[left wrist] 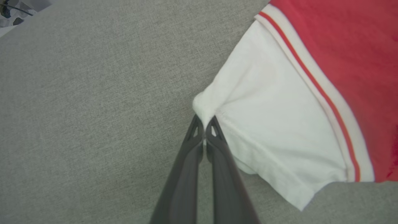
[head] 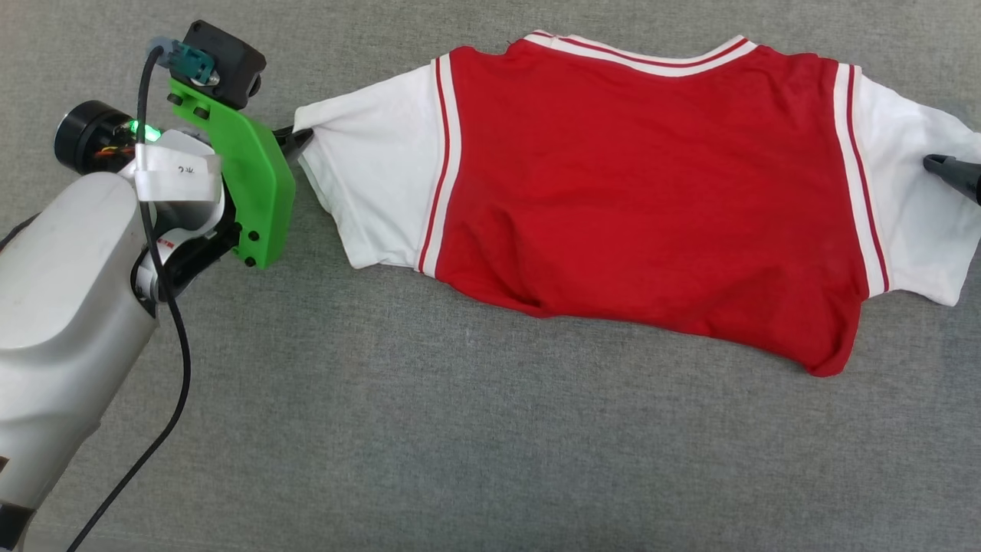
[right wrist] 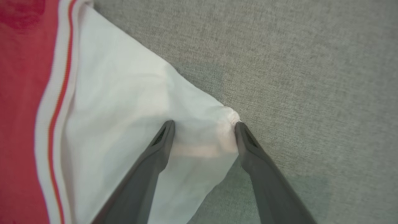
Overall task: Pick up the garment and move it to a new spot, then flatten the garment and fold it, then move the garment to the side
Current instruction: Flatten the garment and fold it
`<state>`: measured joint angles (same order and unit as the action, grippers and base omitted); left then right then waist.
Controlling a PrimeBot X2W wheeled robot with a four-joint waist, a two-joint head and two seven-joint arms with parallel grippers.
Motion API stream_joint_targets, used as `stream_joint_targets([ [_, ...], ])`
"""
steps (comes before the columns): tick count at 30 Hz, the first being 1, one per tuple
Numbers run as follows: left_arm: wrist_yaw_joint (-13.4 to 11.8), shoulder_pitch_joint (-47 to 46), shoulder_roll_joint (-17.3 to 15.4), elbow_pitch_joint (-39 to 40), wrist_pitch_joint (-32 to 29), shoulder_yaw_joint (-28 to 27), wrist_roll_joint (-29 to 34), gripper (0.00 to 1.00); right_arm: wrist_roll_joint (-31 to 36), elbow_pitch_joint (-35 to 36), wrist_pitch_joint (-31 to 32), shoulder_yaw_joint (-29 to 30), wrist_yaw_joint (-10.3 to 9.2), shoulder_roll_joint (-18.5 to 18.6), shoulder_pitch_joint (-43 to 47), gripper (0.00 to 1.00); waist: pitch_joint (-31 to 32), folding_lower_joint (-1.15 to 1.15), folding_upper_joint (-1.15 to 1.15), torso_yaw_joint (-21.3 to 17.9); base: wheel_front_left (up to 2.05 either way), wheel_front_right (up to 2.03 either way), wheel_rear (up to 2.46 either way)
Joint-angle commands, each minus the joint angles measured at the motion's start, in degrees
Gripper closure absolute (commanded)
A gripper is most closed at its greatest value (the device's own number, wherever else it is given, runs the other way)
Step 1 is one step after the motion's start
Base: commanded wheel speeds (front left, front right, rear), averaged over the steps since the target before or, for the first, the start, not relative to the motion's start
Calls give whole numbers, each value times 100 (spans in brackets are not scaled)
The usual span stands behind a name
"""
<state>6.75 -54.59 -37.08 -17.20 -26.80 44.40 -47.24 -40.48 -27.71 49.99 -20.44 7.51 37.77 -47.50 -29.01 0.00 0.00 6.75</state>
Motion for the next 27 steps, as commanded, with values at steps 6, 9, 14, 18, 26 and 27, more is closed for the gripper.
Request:
stream_joint_targets([
  [6, 26, -76, 49, -240, 198, 70, 91, 100, -277, -211, -951, -294, -2, -144, 225, 100, 294, 0, 0, -74, 0, 0, 0],
  [9, 34, -56, 45, -307, 389, 73, 111, 100, -258, -163, -1623, -344, -2, -39, 175, 100, 602, 0, 0, -112, 0, 0, 0],
  [14, 36, 3, -77, -223, 807, 0, 199, 100, -224, -36, -2660, -313, -2, 49, 188, 100, 1086, 0, 0, -209, 0, 0, 0],
  [18, -52, 93, -227, 18, 1160, -117, 279, 100, -168, 162, -3208, -297, -2, 130, 297, 100, 1426, 0, 0, -299, 0, 0, 0],
  [26, -337, 78, -491, 703, 1537, -363, 431, 100, -32, 974, -3646, -32, -2, 303, 433, 100, 1768, 0, 0, -421, 0, 0, 0],
  [27, -370, 40, -498, 781, 1575, -398, 450, 100, -9, 1075, -3648, 23, -2, 313, 427, 100, 1778, 0, 0, -426, 0, 0, 0],
])
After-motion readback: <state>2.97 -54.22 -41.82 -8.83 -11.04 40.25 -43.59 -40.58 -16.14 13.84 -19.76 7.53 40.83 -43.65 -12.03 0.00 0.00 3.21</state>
